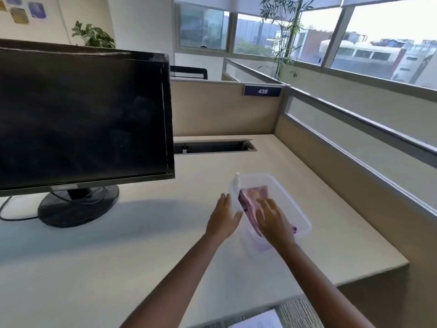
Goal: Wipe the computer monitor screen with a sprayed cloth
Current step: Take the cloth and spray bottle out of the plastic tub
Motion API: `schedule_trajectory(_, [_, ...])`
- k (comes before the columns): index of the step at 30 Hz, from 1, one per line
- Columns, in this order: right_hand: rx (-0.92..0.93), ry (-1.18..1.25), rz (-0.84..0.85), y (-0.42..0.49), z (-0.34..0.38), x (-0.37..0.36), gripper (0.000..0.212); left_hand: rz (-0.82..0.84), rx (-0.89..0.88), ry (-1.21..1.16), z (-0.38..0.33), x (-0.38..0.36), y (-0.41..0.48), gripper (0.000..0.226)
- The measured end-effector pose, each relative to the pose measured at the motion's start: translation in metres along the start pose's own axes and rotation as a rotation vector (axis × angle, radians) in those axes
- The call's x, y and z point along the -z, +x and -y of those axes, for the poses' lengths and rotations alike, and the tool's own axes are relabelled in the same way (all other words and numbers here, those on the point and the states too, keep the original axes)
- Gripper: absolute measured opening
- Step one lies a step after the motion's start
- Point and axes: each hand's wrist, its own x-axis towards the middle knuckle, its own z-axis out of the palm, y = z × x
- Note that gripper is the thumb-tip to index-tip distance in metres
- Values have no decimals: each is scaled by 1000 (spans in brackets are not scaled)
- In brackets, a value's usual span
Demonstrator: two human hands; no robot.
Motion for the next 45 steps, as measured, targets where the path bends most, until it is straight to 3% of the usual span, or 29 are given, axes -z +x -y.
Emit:
schedule_trajectory(5, [-177,-71,254,12,-36,6,37,134,-35,162,-14,0,16,73])
schedule_trajectory(10, [-211,-137,467,30,-50,-2,46,280,-24,310,-17,2,28,79])
schedule_trajectory(17, [-276,-268,776,45,-58,-24,98,323,-24,445,-17,5,35,85])
schedule_trajectory(23, [-295,-407,903,47,-57,-36,96,337,-11,445,-16,5,36,87])
schedule_trajectory(29, [-255,-452,889,51,-50,-37,80,331,-13,424,-14,3,35,87])
schedule_trajectory(33, [-60,-534,698,49,-53,-34,40,329,-16,417,-14,3,34,87])
schedule_trajectory(40, [-151,-182,545,67,-51,20,31,284,-37,384,-15,4,35,84])
schedule_trajectory(42, [-167,-105,458,71,-47,41,29,200,-70,284,-18,6,35,69])
schedule_trajectory(45, [-156,15,336,71,-31,69,32,11,-30,-96,-35,14,34,47])
